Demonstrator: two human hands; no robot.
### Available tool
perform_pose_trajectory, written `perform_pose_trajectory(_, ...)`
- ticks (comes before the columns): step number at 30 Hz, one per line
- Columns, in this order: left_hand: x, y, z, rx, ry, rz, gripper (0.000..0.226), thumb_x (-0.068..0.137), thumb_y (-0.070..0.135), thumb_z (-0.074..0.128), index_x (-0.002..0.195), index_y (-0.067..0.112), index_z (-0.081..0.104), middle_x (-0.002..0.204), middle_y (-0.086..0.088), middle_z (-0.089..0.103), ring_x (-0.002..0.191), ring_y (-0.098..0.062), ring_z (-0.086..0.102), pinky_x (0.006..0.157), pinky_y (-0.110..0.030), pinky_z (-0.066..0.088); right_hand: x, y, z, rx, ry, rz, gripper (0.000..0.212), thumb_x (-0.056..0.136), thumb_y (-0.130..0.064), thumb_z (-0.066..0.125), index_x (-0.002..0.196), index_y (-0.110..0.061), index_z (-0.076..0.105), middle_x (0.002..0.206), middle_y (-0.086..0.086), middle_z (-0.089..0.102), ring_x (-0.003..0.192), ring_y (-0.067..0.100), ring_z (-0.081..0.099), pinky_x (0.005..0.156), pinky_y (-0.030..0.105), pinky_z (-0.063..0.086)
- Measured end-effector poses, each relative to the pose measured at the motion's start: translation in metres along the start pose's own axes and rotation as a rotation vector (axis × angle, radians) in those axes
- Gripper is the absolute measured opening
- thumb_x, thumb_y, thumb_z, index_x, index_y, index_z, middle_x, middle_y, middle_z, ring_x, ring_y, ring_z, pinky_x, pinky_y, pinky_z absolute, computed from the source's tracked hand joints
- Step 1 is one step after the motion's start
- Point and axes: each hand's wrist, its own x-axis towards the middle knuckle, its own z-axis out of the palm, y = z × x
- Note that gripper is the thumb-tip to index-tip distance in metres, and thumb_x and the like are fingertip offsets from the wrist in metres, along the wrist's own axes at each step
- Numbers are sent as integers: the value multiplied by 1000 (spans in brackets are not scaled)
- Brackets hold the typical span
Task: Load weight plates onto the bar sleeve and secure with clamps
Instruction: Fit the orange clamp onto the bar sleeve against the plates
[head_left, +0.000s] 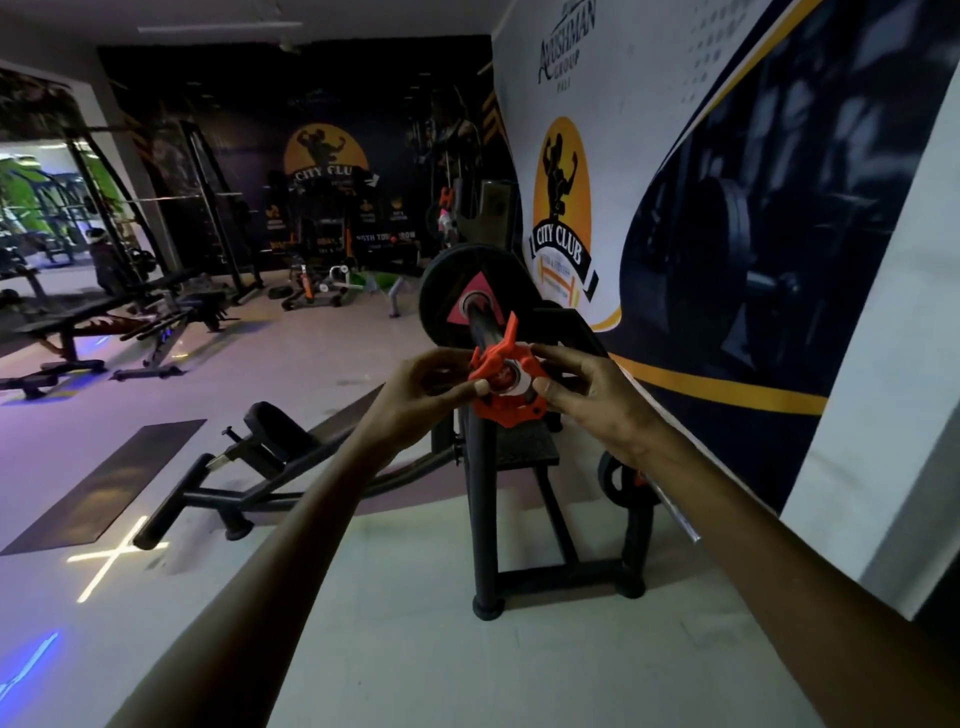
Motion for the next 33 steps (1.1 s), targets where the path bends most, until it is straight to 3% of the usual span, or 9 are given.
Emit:
perform_pose_trajectory(6, -2, -15, 26, -5, 125, 29, 46, 94, 18, 70, 138, 9, 59, 123, 3, 69, 111, 0, 68, 92, -20, 57, 3, 8, 10, 110, 20, 50, 49, 99, -9, 63, 147, -18, 55, 140, 8, 58, 128, 23, 60, 95, 39, 60)
perform_pose_trajectory(10, -1, -25, 27, -2, 184, 26, 55, 91, 37, 72, 140, 15, 59, 135, -3, 66, 124, -12, 64, 104, -40, 55, 12, 14, 16, 148, 15, 42, 50, 99, -3, 62, 146, -19, 55, 145, 7, 55, 130, 22, 58, 95, 41, 60)
perform_pose_trajectory(13, 3, -33, 26, -29, 207, 23, 66, 85, 55, 73, 140, 21, 60, 137, -2, 65, 127, -14, 63, 107, -46, 53, 25, 26, 17, 161, 34, 53, 49, 97, -5, 65, 142, -23, 59, 144, 4, 58, 130, 22, 59, 96, 45, 59)
perform_pose_trajectory(20, 34, -47, 26, -31, 242, -29, 49, 97, 30, 68, 142, 14, 57, 137, -8, 64, 125, -19, 64, 107, -49, 53, 59, 48, 16, 125, 56, 24, 38, 101, -5, 59, 138, -12, 61, 140, 7, 60, 127, 21, 60, 95, 40, 60)
perform_pose_trajectory(23, 53, -55, 26, -39, 275, -55, 51, 94, 34, 69, 140, 14, 59, 133, -11, 66, 123, -24, 66, 105, -52, 53, 84, 60, 17, -56, 93, -38, 32, 100, -14, 63, 131, -17, 68, 135, 2, 60, 126, 21, 60, 99, 47, 58)
perform_pose_trajectory(26, 76, -61, 27, -77, 323, -93, 42, 95, 29, 69, 136, 19, 63, 133, -8, 65, 120, -21, 67, 100, -52, 56, 114, 73, 16, -182, 103, -43, 31, 97, -17, 67, 128, -16, 71, 131, 1, 62, 123, 18, 60, 104, 43, 54)
perform_pose_trajectory(28, 95, -66, 27, -112, 359, -119, 37, 98, 20, 68, 134, 18, 63, 128, -7, 68, 112, -15, 71, 92, -46, 61, 133, 80, 14, -189, 111, -41, 30, 95, -18, 70, 124, -17, 73, 128, 0, 65, 119, 18, 63, 101, 44, 56)
perform_pose_trajectory(30, 115, -76, 25, -101, 384, -140, 36, 98, 15, 67, 134, 13, 64, 121, -5, 71, 99, -3, 73, 79, -26, 63, 150, 87, 13, -152, 117, -15, 29, 94, -19, 71, 123, -18, 73, 125, -1, 68, 116, 17, 66, 98, 44, 58)
perform_pose_trajectory(33, 142, -93, 20, -51, 407, -136, 34, 96, 13, 68, 130, 6, 66, 107, 7, 70, 86, 13, 69, 67, -6, 52, 171, 98, 14, -112, 132, 32, 37, 93, -21, 72, 129, -14, 69, 125, 3, 70, 116, 19, 67, 98, 45, 58)
